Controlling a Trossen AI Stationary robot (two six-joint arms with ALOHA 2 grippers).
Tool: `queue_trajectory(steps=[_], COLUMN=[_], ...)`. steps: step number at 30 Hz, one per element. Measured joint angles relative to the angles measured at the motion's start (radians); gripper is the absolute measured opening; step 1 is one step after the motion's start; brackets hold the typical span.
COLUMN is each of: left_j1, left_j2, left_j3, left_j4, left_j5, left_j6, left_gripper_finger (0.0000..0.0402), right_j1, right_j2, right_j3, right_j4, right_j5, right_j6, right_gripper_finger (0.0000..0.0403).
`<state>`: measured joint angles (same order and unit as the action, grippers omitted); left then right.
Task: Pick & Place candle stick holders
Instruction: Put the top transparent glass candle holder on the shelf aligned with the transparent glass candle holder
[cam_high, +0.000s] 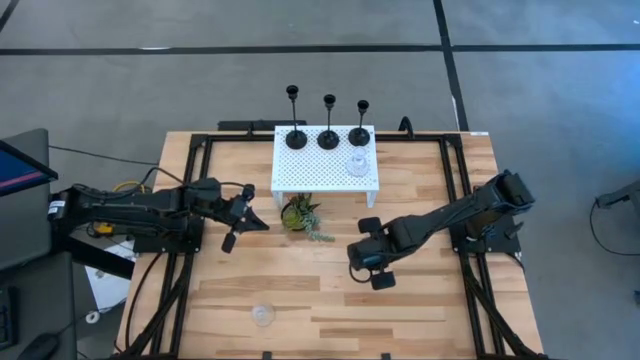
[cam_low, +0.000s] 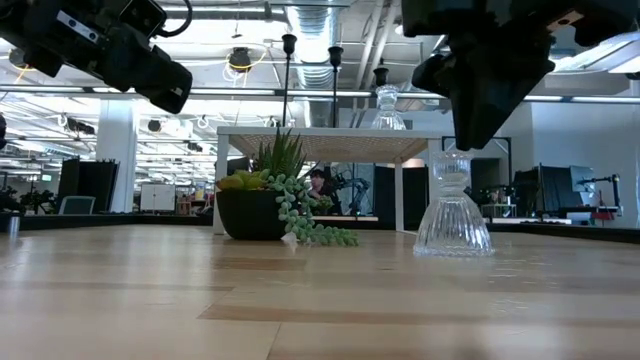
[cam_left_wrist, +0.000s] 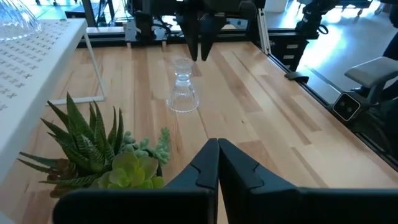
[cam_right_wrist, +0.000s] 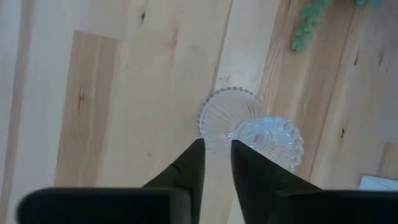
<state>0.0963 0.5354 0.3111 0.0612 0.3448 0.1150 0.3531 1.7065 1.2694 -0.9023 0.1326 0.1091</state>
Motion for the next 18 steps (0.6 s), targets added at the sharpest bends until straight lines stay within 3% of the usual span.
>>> queue_trajectory(steps=[9,18], left_j1=[0.0,0.0], left_j2=[0.049,0.069], left_j3=[0.0,0.0], left_j4=[0.0,0.0], left_j5=[0.0,0.0], left_j6=[0.0,0.0], left_gripper_finger=[0.0008,0.0007], right_j1=[0.0,-0.03], right_j2=[-0.041,0.004], right_j3=[0.001,-0.001], right_j4=[0.002,-0.003], right_j5=[0.05,0.049], right_j6=[0.026,0.023], right_gripper_finger=[0.013,0.0129])
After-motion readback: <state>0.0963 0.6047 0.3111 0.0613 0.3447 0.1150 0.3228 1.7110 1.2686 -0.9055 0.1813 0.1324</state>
